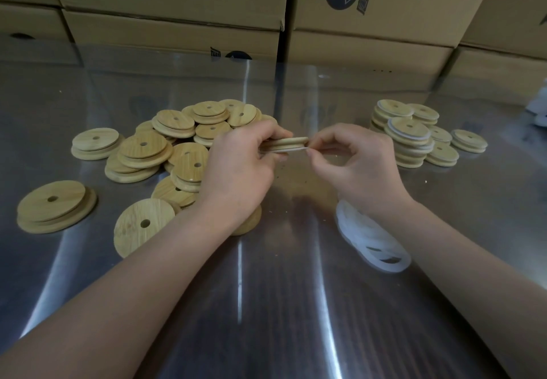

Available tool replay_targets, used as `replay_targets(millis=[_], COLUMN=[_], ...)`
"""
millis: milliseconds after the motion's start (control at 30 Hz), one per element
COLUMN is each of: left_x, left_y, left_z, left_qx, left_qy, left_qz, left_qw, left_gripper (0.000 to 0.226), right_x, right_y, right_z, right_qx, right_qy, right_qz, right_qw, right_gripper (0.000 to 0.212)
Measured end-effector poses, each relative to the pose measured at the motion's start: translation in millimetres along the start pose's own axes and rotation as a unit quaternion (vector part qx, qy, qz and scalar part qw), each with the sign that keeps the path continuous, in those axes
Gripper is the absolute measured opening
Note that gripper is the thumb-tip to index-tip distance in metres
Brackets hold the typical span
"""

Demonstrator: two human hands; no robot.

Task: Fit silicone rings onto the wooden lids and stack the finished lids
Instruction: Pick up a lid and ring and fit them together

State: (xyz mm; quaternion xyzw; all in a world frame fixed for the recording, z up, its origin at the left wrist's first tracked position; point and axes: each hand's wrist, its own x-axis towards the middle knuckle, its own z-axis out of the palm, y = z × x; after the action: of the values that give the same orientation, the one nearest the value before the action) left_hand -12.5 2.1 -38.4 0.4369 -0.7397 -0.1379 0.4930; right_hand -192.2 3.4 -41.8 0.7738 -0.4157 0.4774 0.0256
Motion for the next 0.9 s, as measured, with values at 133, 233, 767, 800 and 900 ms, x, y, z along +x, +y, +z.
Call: replay_targets(millis=[133, 233, 767, 800, 900], left_x=[-1.9, -2.4, -3.8, -4.1, -4.3], left_y=[-1.6, 0.5, 9.4, 9.4, 10.1], left_z=[2.6, 4.2, 6.8, 6.4, 6.3], left_qx=[-0.022, -0.063, -0.368, -0.367, -0.348], left_qy=[-0.005, -0.004, -0.071, -0.073, -0.068], left_qz=[-0.016, -0.039, -0.228, -0.226, -0.216], left_qw=[1.0, 0.997, 0.899, 0.9, 0.91], left_gripper=[0.023, 0.022, 0.016, 0.015, 0.015], right_x=[-1.2, -0.8, -1.4, -1.3, -1.6], right_y=[1.5, 0.7, -5.6, -5.9, -6.5], right_z=[-1.5, -2.3, 6.3, 6.4, 7.1], right_qx=[-0.013, -0.024, 0.042, 0.035, 0.019], right_qy=[-0.014, -0.012, 0.075, 0.077, 0.078], right_qz=[-0.028, -0.043, 0.004, -0.002, -0.006], right_qw=[0.999, 0.999, 0.996, 0.996, 0.997], right_gripper=[0.004, 0.003, 0.001, 0.002, 0.004])
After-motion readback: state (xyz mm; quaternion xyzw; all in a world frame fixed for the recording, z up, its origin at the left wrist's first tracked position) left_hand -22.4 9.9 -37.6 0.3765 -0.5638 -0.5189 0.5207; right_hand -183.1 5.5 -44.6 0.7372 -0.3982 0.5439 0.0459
